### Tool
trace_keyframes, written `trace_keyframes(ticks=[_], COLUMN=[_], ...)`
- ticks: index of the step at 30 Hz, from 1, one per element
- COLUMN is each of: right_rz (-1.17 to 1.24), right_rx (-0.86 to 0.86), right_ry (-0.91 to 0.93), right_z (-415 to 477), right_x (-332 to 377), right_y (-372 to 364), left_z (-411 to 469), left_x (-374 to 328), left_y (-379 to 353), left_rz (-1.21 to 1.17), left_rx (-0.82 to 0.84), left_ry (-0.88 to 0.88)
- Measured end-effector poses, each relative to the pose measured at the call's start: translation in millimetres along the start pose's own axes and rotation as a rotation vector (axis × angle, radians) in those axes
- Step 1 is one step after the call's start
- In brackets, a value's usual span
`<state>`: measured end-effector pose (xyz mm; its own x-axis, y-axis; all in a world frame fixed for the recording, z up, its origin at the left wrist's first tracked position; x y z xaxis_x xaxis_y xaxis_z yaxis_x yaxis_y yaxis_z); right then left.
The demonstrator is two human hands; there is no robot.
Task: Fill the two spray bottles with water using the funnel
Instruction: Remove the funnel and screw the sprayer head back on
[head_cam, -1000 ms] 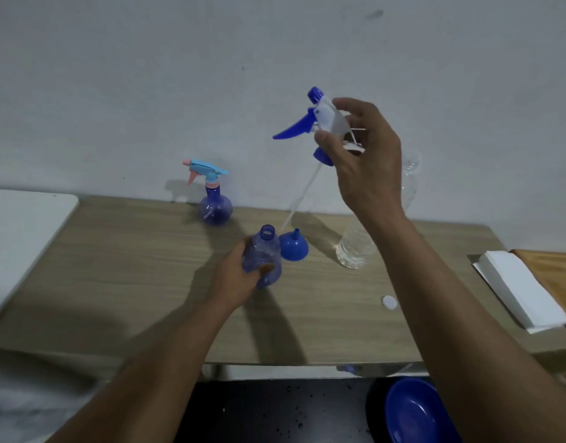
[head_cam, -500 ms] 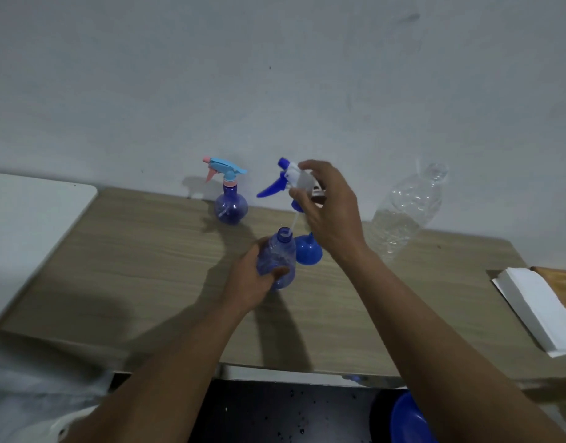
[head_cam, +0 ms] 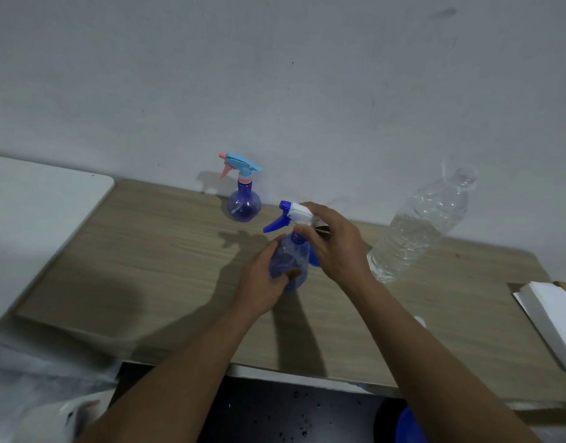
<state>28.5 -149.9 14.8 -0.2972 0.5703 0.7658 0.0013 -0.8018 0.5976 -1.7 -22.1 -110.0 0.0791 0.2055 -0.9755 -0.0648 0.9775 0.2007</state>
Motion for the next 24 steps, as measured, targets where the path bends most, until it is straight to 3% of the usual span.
trace_keyframes(ticks=[12,17,24], right_rz=[0.015,0.221,0.301], right_rx=[0.043,0.079,0.066], right_ry=[-0.003,-0.161,-0.25], right_z=[1,1,-4], right_x=[-13,-30,-44], right_y=[-16,-20,-26], left_z=[0,-1,-1], left_x=[-2,0,1], left_y=[3,3,3], left_rz=[-0.006,-0.034,-0.042], left_rx=[0.006,-0.003,0.0], left_ry=[-0.002,-0.017,-0.035])
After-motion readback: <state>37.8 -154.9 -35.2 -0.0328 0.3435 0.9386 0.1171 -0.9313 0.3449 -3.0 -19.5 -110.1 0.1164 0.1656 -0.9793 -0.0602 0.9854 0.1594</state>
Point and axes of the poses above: each hand's wrist, its own z-axis towards the middle knuckle, its own y-axis out of the back of the hand, x = y × z, the point moved 8 cm from there along z, towards the middle knuckle, and after that the axes turned 5 degrees about -y, right-handed, at the moved point
